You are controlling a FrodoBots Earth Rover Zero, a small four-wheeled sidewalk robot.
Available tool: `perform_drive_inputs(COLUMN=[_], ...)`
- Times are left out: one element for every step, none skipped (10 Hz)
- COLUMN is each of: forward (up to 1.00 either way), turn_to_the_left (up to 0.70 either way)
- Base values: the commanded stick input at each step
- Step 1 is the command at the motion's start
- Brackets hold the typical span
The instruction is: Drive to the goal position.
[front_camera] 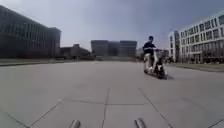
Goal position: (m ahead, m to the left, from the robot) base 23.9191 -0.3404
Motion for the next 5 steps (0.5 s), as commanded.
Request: perform_drive_inputs(forward=[0.85, 0.85, 0.85, 0.85, 0.85], turn_to_the_left=[-0.04, 0.01, 0.01, 0.01, 0.01])
